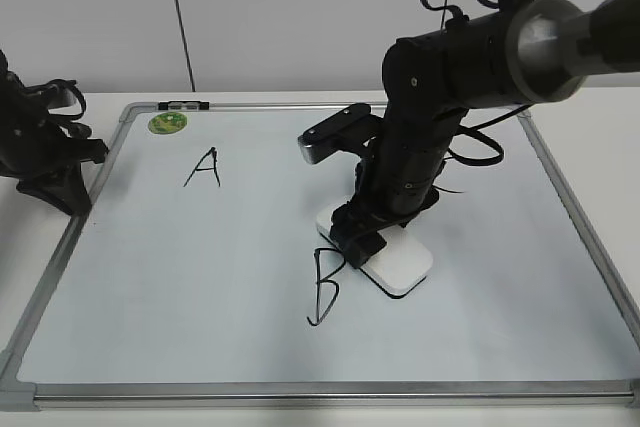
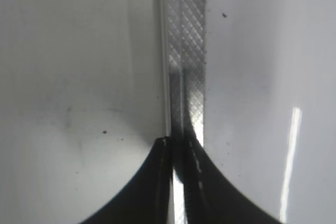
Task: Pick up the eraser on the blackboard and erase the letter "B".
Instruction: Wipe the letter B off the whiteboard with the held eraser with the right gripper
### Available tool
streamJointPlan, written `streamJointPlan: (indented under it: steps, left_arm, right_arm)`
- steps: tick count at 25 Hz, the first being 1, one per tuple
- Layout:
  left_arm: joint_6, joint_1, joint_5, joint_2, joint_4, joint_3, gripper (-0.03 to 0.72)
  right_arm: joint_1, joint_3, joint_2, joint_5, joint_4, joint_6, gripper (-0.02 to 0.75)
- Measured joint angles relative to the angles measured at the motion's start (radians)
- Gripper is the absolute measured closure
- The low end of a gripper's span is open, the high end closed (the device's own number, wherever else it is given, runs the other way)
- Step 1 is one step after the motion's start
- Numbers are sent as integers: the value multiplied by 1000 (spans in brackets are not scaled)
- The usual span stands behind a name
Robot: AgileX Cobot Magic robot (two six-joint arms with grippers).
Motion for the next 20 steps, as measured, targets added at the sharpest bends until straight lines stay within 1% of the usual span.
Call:
streamJointPlan:
  steps: [12, 15, 20]
  left_arm:
    - [0, 1, 0, 2, 0, 0, 648]
    - [0, 1, 2, 2, 0, 0, 648]
    - [0, 2, 2, 2, -2, 0, 647]
  right_arm:
    - [13, -16, 14, 9, 4, 0, 189]
    - [50, -16, 14, 9, 0, -2, 189]
    - [158, -16, 16, 9, -4, -2, 189]
